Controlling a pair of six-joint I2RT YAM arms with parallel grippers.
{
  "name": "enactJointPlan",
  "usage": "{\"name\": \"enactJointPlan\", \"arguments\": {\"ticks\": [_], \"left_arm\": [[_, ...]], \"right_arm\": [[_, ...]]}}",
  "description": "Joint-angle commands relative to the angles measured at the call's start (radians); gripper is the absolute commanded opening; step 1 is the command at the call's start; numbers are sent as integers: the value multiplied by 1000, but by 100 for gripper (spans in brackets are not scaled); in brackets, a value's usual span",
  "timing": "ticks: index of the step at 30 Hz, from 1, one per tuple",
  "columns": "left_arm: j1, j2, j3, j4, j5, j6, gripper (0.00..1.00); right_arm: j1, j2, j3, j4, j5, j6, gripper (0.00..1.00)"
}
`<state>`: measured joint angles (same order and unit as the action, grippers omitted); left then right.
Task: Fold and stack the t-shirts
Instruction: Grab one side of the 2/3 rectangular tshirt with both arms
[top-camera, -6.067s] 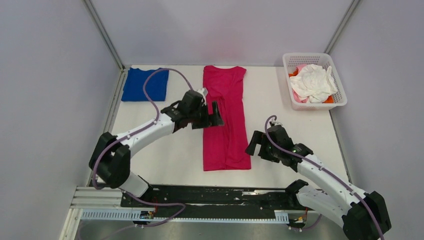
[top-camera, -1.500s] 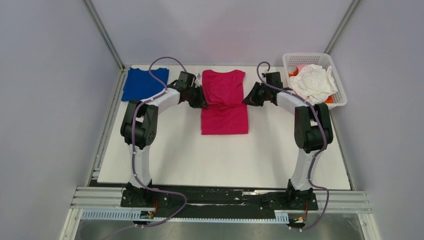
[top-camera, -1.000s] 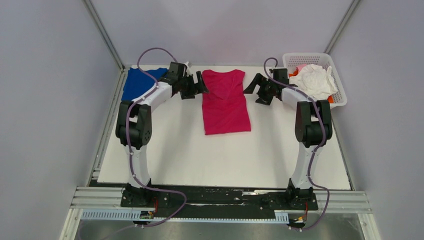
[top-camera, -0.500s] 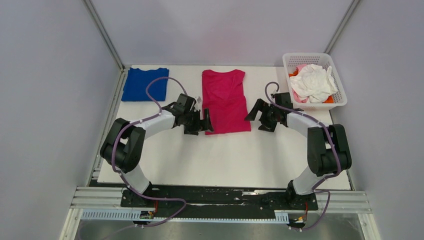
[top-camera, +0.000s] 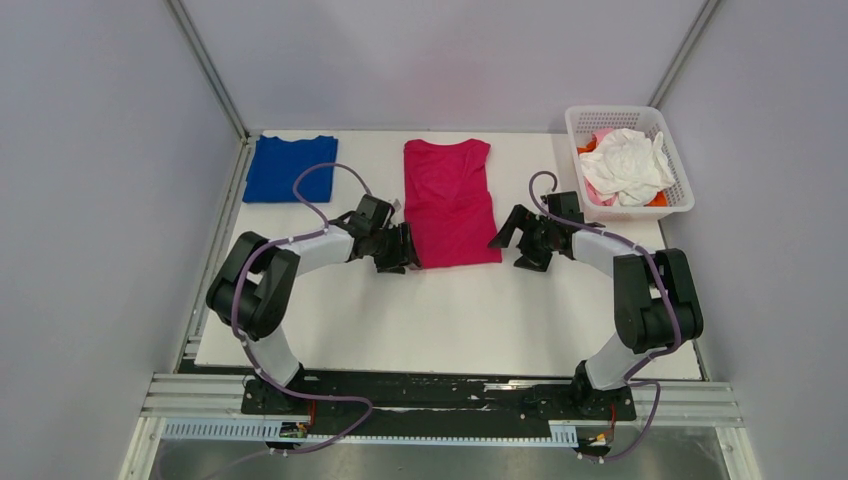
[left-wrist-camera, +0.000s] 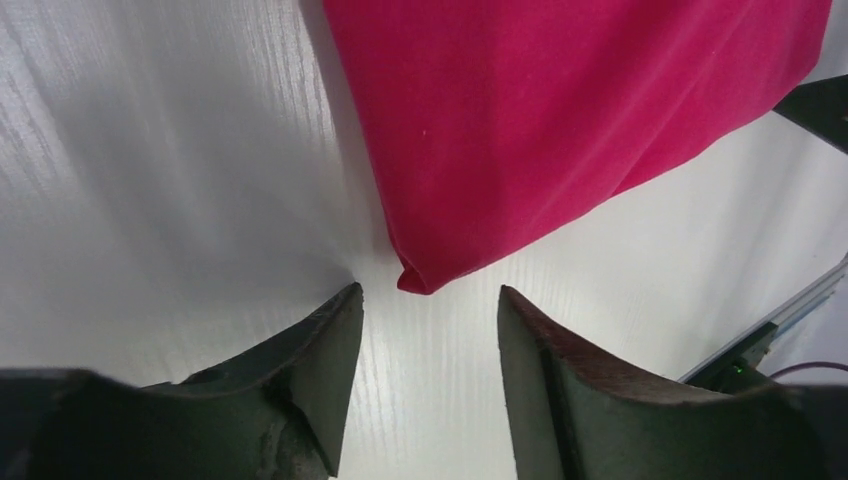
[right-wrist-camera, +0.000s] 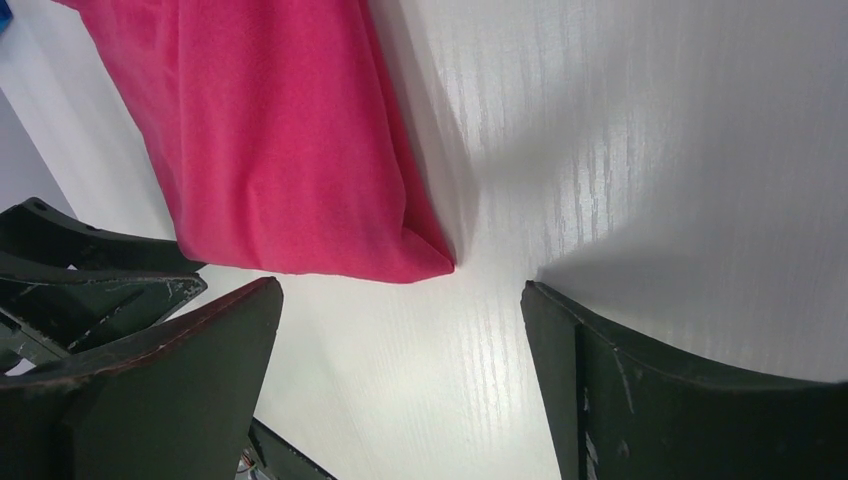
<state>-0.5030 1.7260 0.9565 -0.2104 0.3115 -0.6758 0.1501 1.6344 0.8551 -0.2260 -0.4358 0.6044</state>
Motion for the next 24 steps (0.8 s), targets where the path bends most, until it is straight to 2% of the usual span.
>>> {"name": "enactJointPlan", "arguments": {"ticks": [1,9,11,12,14,24], "left_arm": [[-11,59,7,20,-45,-11,57],[-11,121,34,13,-86,-20,30],[-12,135,45,7,-94,-19,20],[-12,142,48,3,-99,-18,10],[-12,148,55,-17,-124,-15,0],[-12,121,32,-58,-158,3,0]], "right_arm": [[8,-22,-7,34,28,14,96],[14,-12,-25,37,36,14,92],[19,-4,-28,38,35,14,89],[23,0,-29,38,35,14,88],[30,11,-28,40,47,11,84],[51,83,-13,60,114,17,57]]}}
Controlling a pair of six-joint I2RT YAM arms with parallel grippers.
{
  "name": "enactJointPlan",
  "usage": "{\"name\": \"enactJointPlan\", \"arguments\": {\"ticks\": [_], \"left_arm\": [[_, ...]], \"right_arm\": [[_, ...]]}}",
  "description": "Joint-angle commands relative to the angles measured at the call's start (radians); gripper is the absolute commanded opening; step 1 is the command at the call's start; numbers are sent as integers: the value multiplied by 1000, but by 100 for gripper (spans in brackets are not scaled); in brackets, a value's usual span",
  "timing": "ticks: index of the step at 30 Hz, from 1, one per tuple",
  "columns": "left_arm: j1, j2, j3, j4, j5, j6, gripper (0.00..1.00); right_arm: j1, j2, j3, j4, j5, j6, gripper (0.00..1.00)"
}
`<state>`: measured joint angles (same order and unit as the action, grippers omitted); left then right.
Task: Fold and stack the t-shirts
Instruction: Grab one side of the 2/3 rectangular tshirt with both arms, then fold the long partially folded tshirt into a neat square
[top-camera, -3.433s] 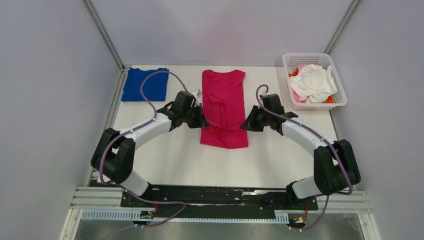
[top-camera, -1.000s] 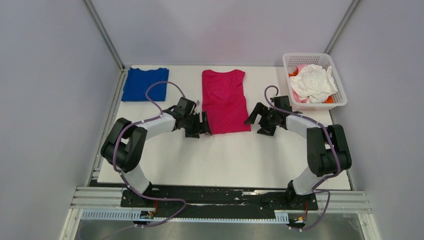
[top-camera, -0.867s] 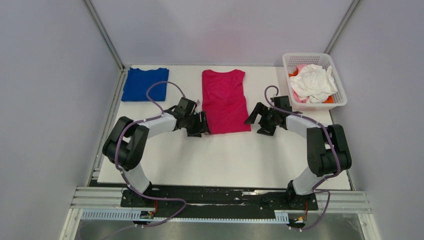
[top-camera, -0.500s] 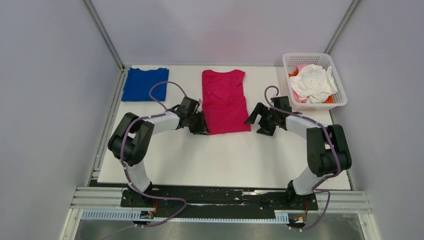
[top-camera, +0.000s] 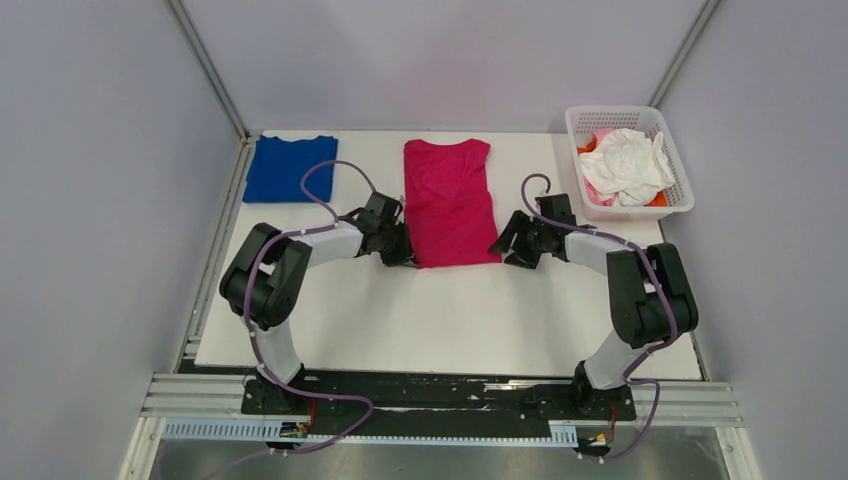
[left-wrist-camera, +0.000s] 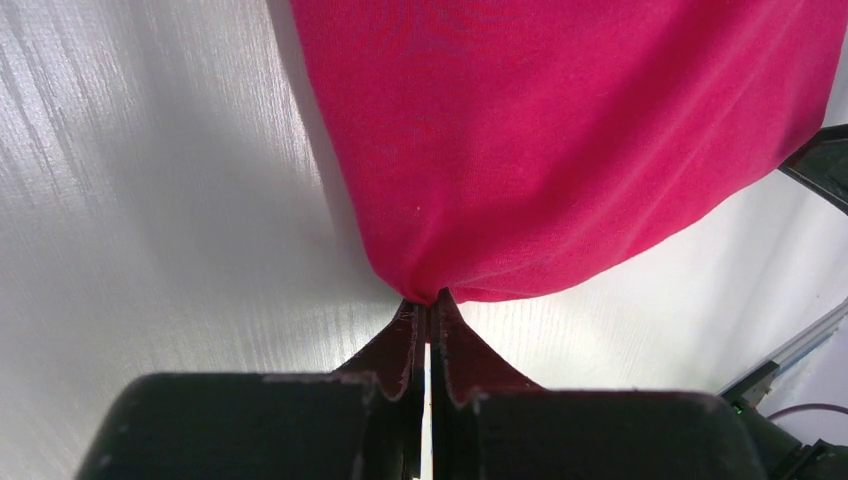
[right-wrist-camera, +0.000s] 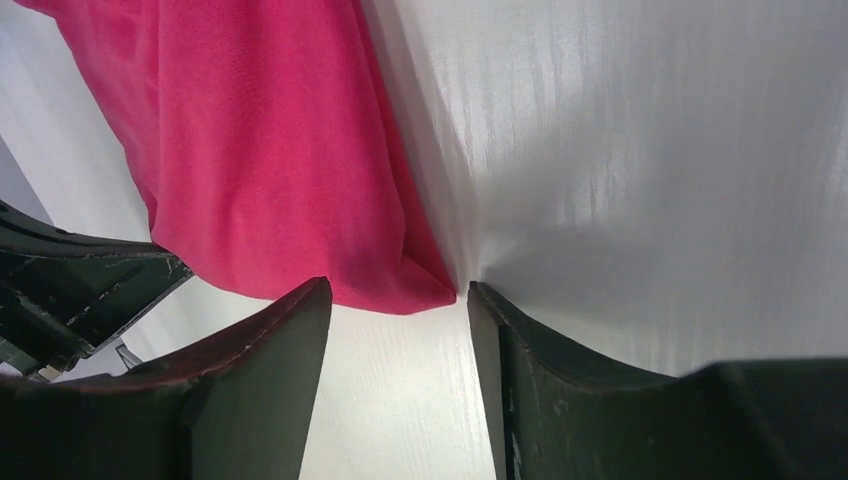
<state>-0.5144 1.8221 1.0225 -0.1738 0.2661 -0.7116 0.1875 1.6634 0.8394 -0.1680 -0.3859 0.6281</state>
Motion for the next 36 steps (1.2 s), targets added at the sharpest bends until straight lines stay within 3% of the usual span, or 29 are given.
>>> {"name": "enactJointPlan", "arguments": {"ticks": [1,7,11,13,20,27,32,36], "left_arm": [[-1,20,-38,-93,-113,37,0],[-1,3,-48,-90,-110,36,0],[-1,-19,-62,-89,-111,38,0],[-1,-44,-79,-100,-127,42,0],[-20,-249,-231,-177,-173,53,0],[-168,-528,-357,-340,-147,-7,0],[-218,-683,-379,-367,-89,-47,0],[-219,-750,-353,-341,-174,-59,0]], "right_arm": [[14,60,2,2,58,-5,54],[29,75,-9,2,48,-2,41],[37,80,-26,5,34,0,10],[44,52,-54,8,25,-7,0],[64,-178,-237,-45,-145,-61,0],[130,-444,-319,-239,-253,-70,0],[148,-629,-310,-341,-199,-64,0],[145,-646,-243,-346,-128,-61,0]]}}
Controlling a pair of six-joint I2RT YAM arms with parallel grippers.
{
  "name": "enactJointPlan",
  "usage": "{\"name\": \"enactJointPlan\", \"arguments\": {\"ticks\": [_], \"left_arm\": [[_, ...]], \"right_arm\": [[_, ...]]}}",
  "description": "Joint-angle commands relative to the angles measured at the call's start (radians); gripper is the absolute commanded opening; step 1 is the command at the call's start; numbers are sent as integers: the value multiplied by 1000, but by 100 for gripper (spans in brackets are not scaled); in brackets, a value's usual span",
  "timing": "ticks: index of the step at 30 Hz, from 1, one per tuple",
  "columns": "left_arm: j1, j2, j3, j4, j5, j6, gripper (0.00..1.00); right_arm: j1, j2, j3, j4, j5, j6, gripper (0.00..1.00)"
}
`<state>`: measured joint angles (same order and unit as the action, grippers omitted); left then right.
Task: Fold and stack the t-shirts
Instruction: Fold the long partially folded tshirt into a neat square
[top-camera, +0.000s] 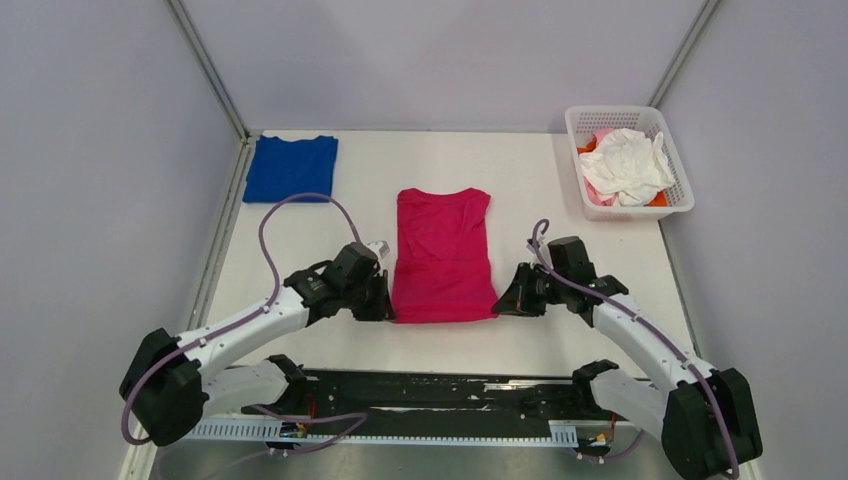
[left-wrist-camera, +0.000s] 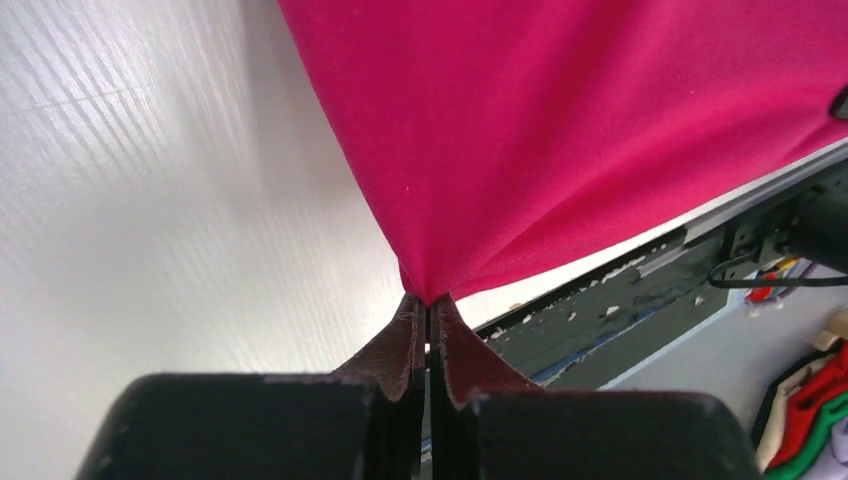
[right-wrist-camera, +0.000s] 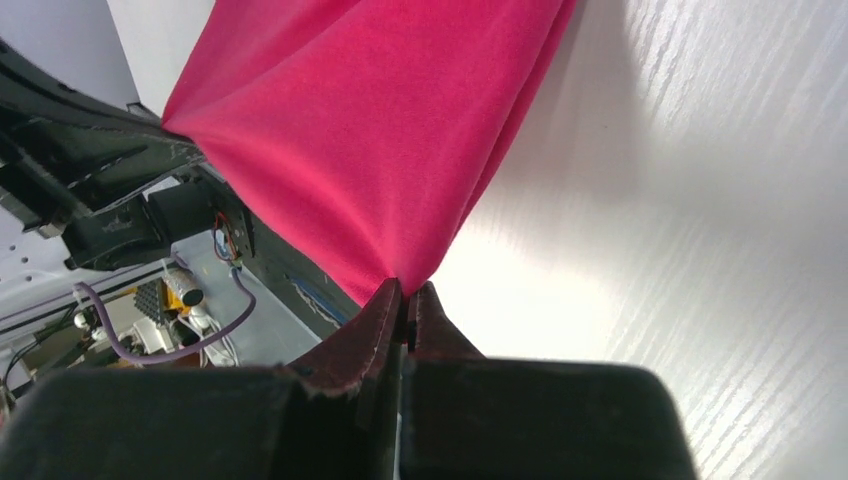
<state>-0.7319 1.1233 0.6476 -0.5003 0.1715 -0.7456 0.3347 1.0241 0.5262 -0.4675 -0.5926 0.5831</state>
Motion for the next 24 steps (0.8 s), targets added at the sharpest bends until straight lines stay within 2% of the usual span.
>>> {"name": "enactJointPlan", "arguments": {"ticks": [1,4,7,13,24], "left_arm": [[-1,-57,38,-4,-94,-21,0],[4,-44,77,43,-198,-15,0],[40,18,153,59,-233,9,0],[149,141,287,103,-215,79,0],[289,382,496,172,-131,145,0]], "right_arm": [[-4,5,97,-47,108,-17,0],[-30,49,176,-44,158,-21,0],[-64,90,241,-29,162,-19,0],[-118,176,362,20,151,-28,0],[-181,454,602,119,83,-18,0]]}}
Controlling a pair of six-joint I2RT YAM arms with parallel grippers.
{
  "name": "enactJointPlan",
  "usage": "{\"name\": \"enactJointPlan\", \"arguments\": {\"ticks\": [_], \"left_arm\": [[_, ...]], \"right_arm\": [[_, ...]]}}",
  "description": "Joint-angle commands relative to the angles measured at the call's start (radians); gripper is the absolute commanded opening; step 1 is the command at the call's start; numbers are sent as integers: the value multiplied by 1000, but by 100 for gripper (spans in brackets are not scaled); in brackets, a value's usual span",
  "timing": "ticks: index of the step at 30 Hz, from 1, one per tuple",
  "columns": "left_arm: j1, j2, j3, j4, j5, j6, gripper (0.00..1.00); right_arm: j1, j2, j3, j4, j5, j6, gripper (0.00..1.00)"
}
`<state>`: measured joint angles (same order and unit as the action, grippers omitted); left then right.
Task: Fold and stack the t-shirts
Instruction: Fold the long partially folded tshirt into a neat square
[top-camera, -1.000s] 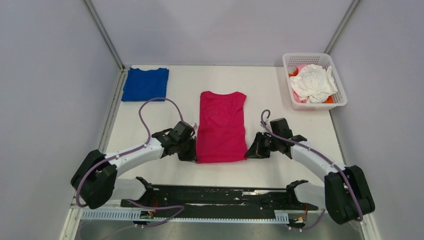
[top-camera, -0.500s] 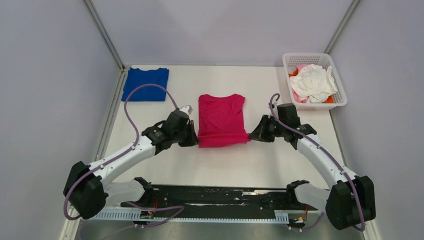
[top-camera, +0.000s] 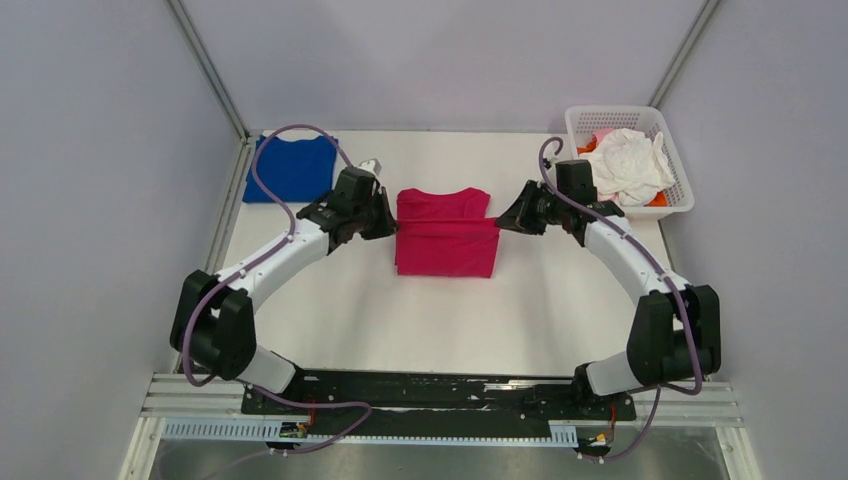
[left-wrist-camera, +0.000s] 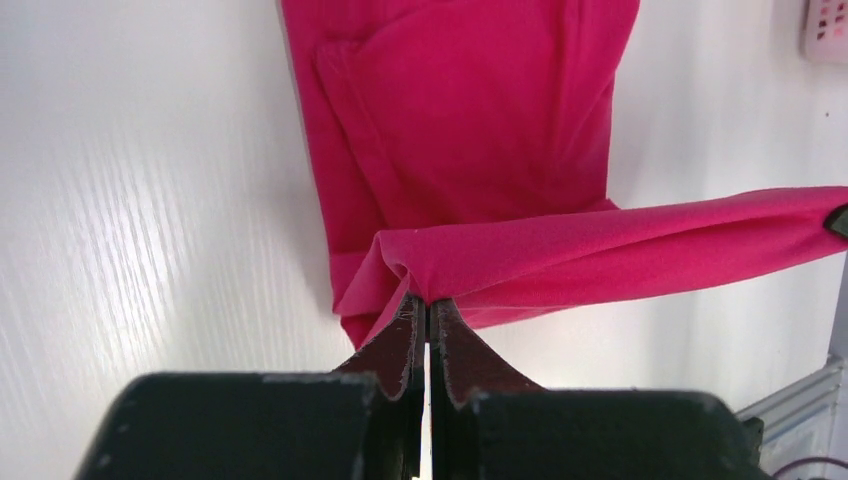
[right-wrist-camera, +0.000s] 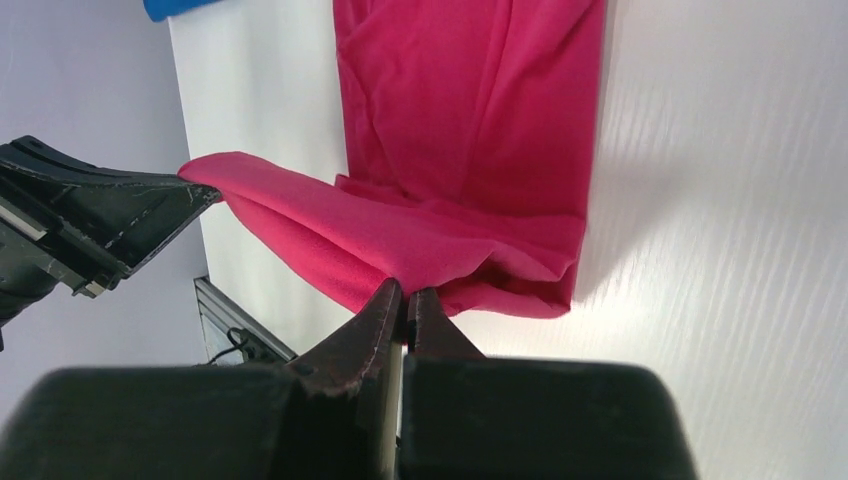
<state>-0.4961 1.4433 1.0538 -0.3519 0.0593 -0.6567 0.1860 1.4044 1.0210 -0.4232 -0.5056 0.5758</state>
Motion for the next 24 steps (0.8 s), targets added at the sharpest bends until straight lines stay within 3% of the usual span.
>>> {"name": "enactJointPlan", "arguments": {"ticks": [1,24], "left_arm": [[67,74,102,28,-14,61,0],[201,494,481,14,79,98,0]], "right_arm": [[-34,100,131,79,-9,-9,0],[-75,521,456,200,44,28,0]]}}
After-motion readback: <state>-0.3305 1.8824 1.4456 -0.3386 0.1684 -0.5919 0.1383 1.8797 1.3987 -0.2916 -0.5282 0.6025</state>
